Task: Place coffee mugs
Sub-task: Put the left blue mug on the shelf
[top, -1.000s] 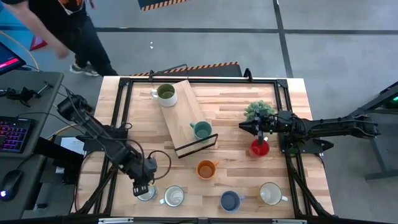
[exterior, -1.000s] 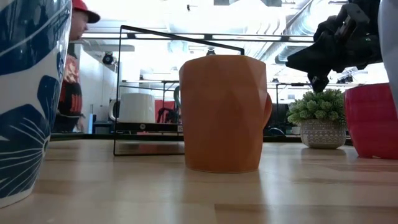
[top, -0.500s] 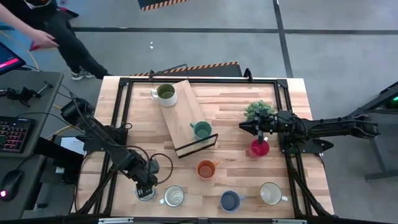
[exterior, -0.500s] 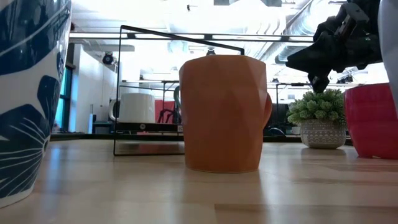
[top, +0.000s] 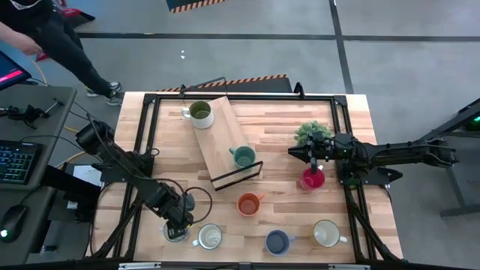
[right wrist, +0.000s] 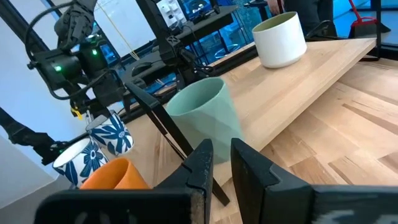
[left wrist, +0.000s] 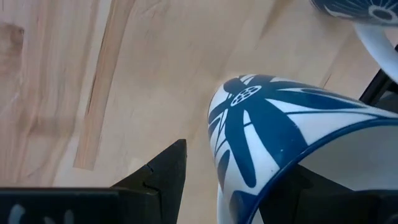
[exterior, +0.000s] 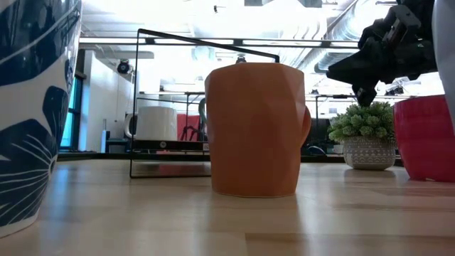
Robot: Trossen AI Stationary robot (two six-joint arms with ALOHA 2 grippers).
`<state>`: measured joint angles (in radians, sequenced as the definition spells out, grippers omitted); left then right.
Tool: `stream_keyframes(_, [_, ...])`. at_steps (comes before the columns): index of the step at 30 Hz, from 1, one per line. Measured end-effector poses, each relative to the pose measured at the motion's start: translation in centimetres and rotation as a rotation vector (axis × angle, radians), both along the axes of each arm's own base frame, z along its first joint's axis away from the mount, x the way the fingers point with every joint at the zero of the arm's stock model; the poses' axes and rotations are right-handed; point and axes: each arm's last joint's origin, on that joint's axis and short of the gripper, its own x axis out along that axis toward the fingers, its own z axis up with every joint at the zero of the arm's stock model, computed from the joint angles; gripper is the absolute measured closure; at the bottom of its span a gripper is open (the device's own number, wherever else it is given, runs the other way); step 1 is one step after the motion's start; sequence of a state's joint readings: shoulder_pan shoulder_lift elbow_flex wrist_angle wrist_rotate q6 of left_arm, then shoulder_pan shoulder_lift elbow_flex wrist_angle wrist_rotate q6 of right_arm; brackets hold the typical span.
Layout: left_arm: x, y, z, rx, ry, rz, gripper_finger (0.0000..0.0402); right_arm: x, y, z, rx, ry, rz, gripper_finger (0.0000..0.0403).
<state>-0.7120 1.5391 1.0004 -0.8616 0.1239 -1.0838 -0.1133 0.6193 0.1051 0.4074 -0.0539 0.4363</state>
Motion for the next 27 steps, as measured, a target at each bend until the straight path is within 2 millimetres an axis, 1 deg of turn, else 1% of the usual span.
stream_keyframes(11, [0.0, 0.01, 0.01, 0.002, -0.003, -0.004, 0.025, -0.01, 0.0, -0.15, -0.009, 0.016, 0.001, 0.0364])
stream_keyframes(15, [0.04, 0.05, 0.0, 0.017, -0.015, 0.008, 0.0258, -0.01, 0.0, -0.15, -0.023, 0.017, 0.002, 0.0364])
stream_keyframes(19, [0.07, 0.09, 0.0, 0.029, -0.024, 0.01, 0.0284, -0.01, 0.0, -0.15, -0.024, 0.017, 0.002, 0.0364])
stream_keyframes(22, [0.07, 0.09, 0.0, 0.032, -0.031, -0.026, 0.0312, -0.02, 0.0, -0.16, -0.024, 0.018, 0.002, 0.0364])
stream_keyframes(25, [0.1, 0.17, -0.01, 0.036, -0.036, -0.052, 0.0343, -0.02, 0.0, -0.22, -0.023, 0.025, 0.002, 0.0364])
stream_keyframes(27, [0.13, 0.4, -0.06, 0.045, -0.03, -0.046, 0.0371, -0.03, 0.0, -0.29, -0.022, 0.032, 0.002, 0.0364])
